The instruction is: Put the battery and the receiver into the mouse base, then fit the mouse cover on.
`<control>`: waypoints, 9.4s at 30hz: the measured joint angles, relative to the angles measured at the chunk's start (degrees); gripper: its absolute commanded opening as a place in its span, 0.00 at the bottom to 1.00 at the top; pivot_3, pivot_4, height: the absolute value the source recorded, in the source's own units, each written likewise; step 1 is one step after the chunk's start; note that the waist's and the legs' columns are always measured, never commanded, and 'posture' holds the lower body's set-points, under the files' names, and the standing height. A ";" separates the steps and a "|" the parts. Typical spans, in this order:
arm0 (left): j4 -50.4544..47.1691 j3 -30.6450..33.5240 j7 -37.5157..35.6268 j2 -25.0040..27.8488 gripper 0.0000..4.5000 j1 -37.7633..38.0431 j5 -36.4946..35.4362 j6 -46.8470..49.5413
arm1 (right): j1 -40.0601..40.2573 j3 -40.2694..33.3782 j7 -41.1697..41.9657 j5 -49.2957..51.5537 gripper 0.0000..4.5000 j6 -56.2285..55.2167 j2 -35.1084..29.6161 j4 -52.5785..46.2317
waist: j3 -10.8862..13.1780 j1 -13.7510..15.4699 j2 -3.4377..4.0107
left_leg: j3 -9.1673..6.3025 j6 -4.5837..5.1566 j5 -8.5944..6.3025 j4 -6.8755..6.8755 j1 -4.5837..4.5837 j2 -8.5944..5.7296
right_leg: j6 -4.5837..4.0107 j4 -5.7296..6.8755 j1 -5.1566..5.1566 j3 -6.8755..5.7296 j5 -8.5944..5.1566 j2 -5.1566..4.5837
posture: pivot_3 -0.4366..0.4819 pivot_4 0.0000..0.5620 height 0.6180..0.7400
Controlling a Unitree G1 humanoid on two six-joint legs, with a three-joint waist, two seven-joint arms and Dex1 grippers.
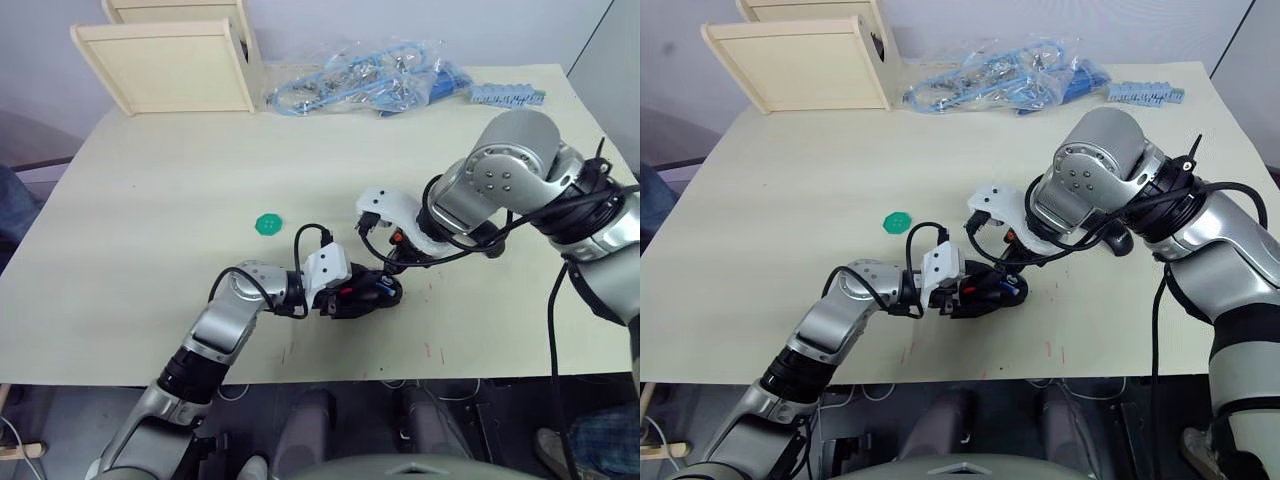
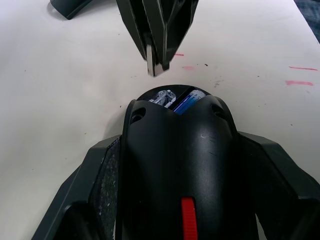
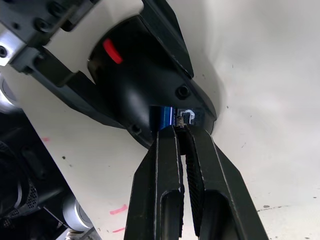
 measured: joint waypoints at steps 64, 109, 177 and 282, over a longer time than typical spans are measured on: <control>0.00 -0.29 0.17 -0.13 0.65 -0.39 0.05 0.67 | 5.46 0.08 7.45 -12.55 0.00 -0.02 2.40 -1.81 | -0.02 -0.02 0.01 | -0.04 0.00 0.00 0.00 0.08 -0.03 | 0.00 0.07 0.02 0.01 0.00 -0.01 | 0.48 0.27 1.00; -0.14 0.05 0.87 -0.18 0.65 0.37 0.47 0.56 | 3.55 2.51 11.24 -18.14 0.35 0.04 6.84 1.07 | -0.13 -0.48 0.01 | -0.16 0.00 0.00 0.00 0.26 -0.03 | 0.00 0.16 0.12 0.03 0.00 0.00 | 0.48 0.27 1.00; -1.10 -0.16 1.64 -0.02 0.65 0.44 -0.19 1.87 | 72.38 -35.22 23.52 -39.37 0.02 -70.75 9.11 -21.38 | -0.09 0.17 -0.01 | 0.10 -0.02 0.02 -0.14 0.22 0.00 | 0.10 -0.23 0.22 0.11 0.06 0.08 | 0.48 0.27 1.00; -1.06 -0.14 2.02 1.56 0.65 1.18 -0.13 3.44 | 62.90 -27.99 22.74 -53.82 0.02 -58.83 12.82 -17.25 | -1.44 -1.22 -0.19 | 0.11 -0.02 0.01 -0.43 1.19 0.04 | 0.02 -0.09 0.77 0.45 0.00 0.16 | 0.48 0.27 1.00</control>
